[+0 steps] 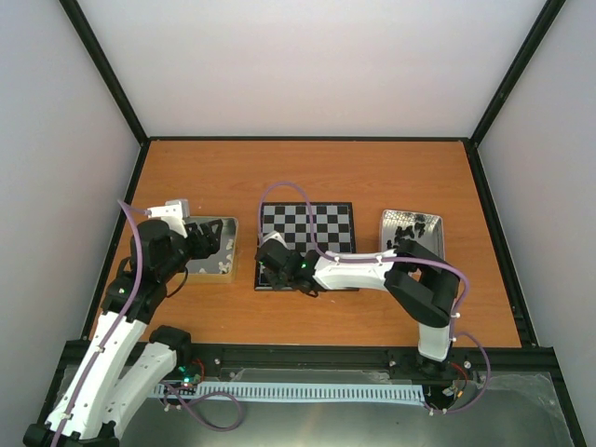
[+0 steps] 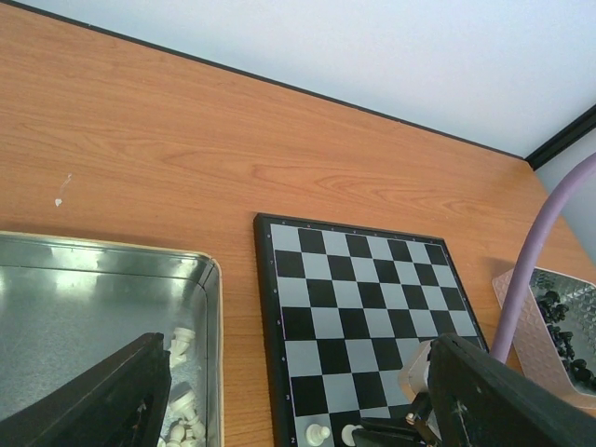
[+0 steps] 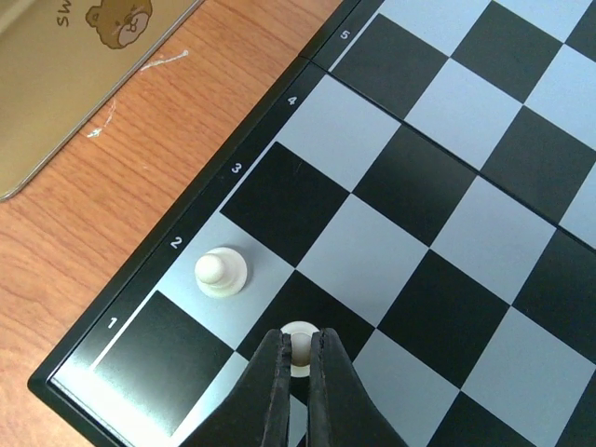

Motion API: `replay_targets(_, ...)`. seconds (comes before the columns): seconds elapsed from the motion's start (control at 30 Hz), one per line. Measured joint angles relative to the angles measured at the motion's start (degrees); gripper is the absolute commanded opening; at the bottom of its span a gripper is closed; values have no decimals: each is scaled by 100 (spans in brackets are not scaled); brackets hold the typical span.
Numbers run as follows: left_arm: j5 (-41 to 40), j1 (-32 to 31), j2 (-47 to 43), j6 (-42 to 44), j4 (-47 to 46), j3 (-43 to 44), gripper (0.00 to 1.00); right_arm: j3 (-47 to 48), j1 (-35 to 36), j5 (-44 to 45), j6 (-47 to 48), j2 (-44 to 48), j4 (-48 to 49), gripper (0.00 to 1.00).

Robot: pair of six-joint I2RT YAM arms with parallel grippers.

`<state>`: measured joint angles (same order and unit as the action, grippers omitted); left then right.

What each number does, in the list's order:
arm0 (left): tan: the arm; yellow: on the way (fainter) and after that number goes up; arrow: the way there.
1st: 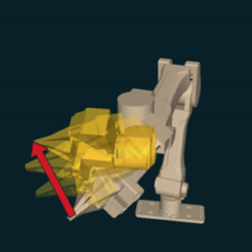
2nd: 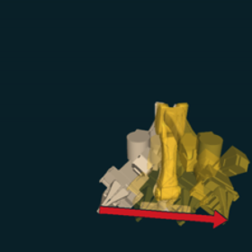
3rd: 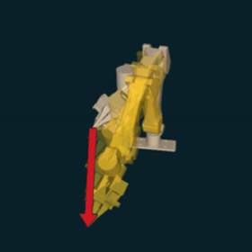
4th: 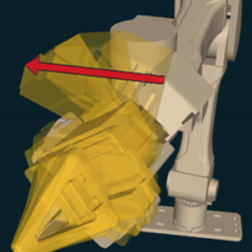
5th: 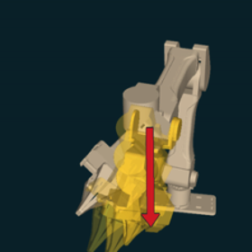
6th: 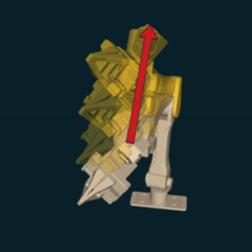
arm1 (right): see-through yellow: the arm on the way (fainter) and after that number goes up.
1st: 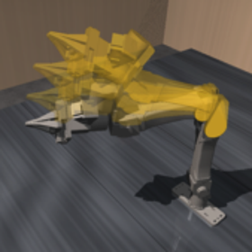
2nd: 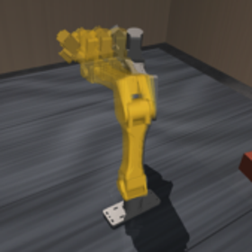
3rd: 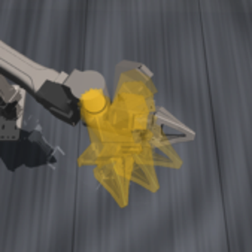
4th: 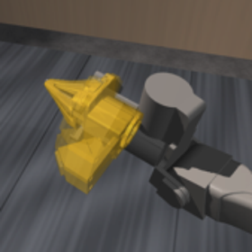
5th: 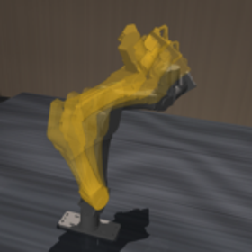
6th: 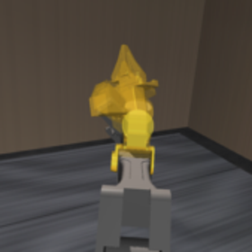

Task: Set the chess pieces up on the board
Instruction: Place the chess piece on the chessboard, then pick up the chess piece from the storage box.

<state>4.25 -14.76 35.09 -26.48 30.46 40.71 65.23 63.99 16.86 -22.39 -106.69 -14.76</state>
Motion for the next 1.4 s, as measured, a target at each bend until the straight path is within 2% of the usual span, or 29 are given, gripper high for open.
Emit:
replay_targets(0.13, -2, 0, 4, 0, 0, 0, 76, 31, 2, 52, -22, -33, 7, 9)
replay_targets(0.23, -4, 0, 4, 0, 0, 0, 78, 35, 2, 50, -61, -35, -13, 21)
replay_targets(0.37, -74, 0, 63, -28, 2, 0, 80, 35, 2, 17, -144, 37, -236, 42)
replay_targets(0.43, -153, 0, 190, -63, 7, 0, 80, 35, 2, 11, -190, 238, -387, 46)
replay_targets(0.57, -291, 2, 739, -140, 109, 39, 78, 140, 2, 92, -369, 883, -695, 47)
replay_targets(0.73, -358, 153, 1687, -238, 417, 264, 66, 212, 2, 269, -621, 1617, -852, 47)
replay_targets(1.03, -136, 713, 3176, -157, 599, 627, 46, 55, -33, 74, -640, 1751, -949, 43)
replay_targets(1.3, 378, 743, 4977, 330, 564, 1244, 51, -92, -61, -470, -640, 1443, -734, 42)
replay_targets(1.4, 433, 743, 5318, 433, 560, 1432, 51, -90, -76, -551, -643, 1270, -706, 41)
